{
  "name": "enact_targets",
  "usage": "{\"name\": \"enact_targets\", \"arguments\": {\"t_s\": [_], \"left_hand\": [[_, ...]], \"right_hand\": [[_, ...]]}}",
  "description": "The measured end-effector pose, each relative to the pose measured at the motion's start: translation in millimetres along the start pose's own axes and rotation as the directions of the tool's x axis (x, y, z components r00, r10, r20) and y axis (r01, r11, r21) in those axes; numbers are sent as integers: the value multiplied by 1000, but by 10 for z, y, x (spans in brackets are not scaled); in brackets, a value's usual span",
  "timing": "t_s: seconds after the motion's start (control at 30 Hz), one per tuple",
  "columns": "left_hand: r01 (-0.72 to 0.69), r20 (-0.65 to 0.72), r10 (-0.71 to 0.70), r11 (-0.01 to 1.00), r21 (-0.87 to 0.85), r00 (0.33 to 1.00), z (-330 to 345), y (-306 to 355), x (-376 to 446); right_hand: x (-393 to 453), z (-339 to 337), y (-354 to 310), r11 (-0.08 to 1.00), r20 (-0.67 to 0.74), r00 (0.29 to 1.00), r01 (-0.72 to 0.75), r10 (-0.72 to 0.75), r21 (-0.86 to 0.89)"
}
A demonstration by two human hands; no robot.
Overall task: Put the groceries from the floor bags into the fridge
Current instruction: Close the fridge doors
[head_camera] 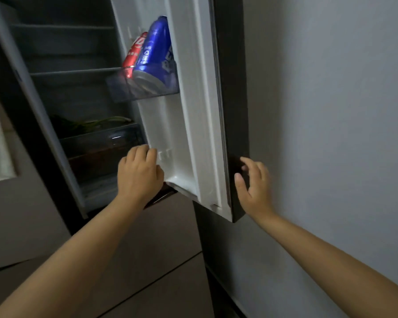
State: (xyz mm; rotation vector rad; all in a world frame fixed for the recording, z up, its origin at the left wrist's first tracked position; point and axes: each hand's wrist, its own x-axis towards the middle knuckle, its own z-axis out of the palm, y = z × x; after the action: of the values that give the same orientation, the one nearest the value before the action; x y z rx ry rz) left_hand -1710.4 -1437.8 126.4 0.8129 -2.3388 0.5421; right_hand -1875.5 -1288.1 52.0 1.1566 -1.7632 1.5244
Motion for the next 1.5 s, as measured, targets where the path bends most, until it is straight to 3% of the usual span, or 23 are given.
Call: {"name": "enact_targets", "arguments": {"t_s": [0.23, 0.37, 0.47, 0.63, 0.87, 0.97, 1.03, 1.07, 1.17, 1.27, 1.5], "left_hand": [[212, -42, -210, 976, 46, 977, -283, -899, -533], [389, -30, -388, 921, 32, 921, -372, -1312, -811], [423, -4, -423, 906, 8, 906, -381, -1571, -919], [336, 155, -349, 936, 100, 924, -307, -1796, -921], [238, 188, -301, 925, 296, 935, -104, -1983, -750], [98, 86, -138, 928, 360, 987, 91, -2124, -773], [92, -8, -95, 934, 345, 995, 163, -2199, -696], [95, 33, -114, 930, 355, 993, 182, -2198, -642], [106, -38, -99, 913, 394, 994, 334, -2202, -531], [110, 68, -152, 901, 419, 986, 479, -2316, -582], [96, -51, -83, 937, 336, 995, 471, -2339, -591]], "right_hand": [[-104, 595, -710, 939, -153, 927, 342, -341, -24], [-192, 895, -1105, 916, -143, 911, 398, -387, 54], [-209, 1102, -1337, 915, -72, 933, 359, -352, 186], [-174, 1519, -1635, 893, 179, 912, 296, -370, 341], [4, 2317, -1707, 895, 368, 822, 349, -435, 278], [111, 2669, -1593, 860, 355, 785, 437, -508, 264], [147, 2864, -1524, 828, 312, 768, 502, -559, 248], [157, 2935, -1499, 826, 311, 766, 505, -562, 249], [172, 3098, -1439, 807, 302, 749, 532, -590, 257], [223, 3240, -1453, 793, 299, 734, 569, -610, 219], [238, 3277, -1416, 771, 320, 707, 618, -631, 154]]}}
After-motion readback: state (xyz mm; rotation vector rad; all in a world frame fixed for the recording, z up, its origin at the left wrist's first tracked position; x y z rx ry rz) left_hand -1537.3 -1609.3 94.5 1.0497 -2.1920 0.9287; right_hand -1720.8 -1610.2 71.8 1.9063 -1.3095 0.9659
